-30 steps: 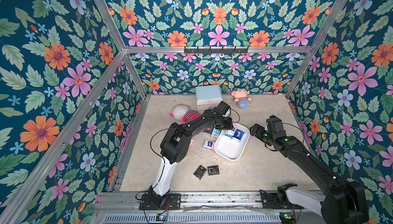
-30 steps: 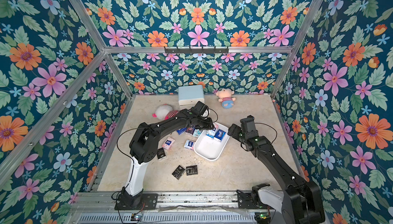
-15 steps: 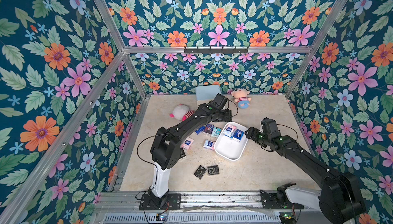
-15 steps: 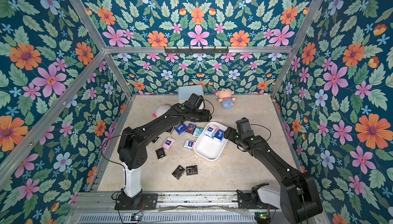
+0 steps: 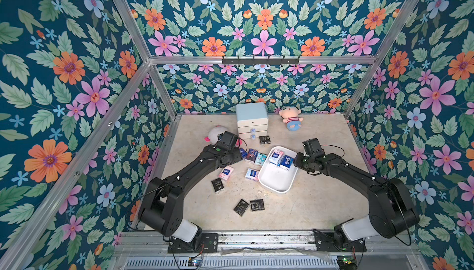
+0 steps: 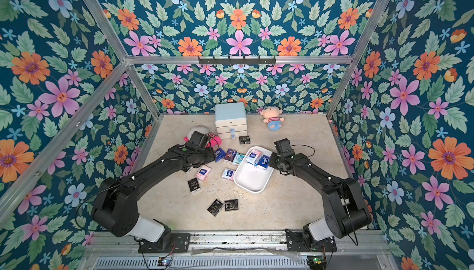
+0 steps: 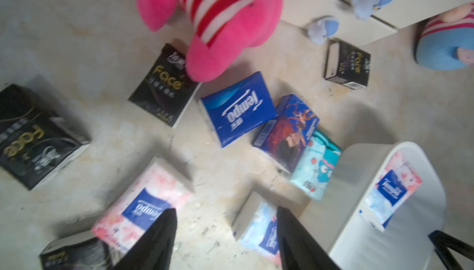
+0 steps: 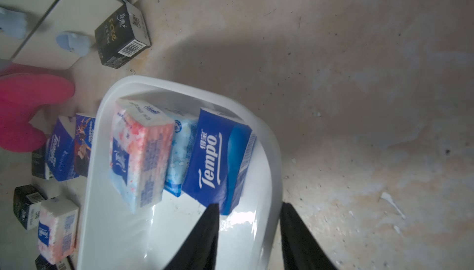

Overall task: Put the pocket tissues into the storage box
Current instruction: Adjust the storage box at the center of the board.

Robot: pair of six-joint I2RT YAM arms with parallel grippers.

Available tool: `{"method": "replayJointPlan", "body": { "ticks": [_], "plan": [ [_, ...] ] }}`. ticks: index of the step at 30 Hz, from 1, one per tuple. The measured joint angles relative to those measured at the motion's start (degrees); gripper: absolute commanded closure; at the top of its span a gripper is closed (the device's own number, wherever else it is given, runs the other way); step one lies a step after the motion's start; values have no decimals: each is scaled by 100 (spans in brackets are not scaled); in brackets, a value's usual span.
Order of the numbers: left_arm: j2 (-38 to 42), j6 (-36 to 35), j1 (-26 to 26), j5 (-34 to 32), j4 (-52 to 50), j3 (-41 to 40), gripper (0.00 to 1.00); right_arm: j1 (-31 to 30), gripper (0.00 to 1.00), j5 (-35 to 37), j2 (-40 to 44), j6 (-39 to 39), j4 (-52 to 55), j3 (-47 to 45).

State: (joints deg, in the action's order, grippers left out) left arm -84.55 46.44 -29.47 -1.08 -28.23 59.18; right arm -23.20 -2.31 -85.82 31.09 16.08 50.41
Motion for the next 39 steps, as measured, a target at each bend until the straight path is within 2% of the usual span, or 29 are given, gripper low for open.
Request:
{"method": "replayJointPlan", "body": {
  "ticks": [9,17,22,25,28,33,36,39],
  "plan": [
    [540,286,225,-175,39,-841,32,17,85,310,-396,-697,483,457],
    [278,308,295,-166,168,-754,31,400,86,223,-564,-1523,785,710],
    [-68,-437,302,-116,232,-385,29,472,83,157,-566,-1947,970,793],
    [-348,-1088,313,-184,131,-81,29,472,78,74,-590,-2055,1091,892],
    [-595,-1598,319,-197,-13,94,29,474,65,2,-588,-2063,1113,990],
    [-898,-2155,321,-201,-188,129,26,479,38,-28,-389,-1956,1134,1060],
    [-994,-2352,321,-234,-249,111,26,476,30,-28,-184,-1834,1117,1016],
    [-1091,-2487,321,-236,-269,105,27,476,28,-31,11,-1703,1102,903]
  ]
}}
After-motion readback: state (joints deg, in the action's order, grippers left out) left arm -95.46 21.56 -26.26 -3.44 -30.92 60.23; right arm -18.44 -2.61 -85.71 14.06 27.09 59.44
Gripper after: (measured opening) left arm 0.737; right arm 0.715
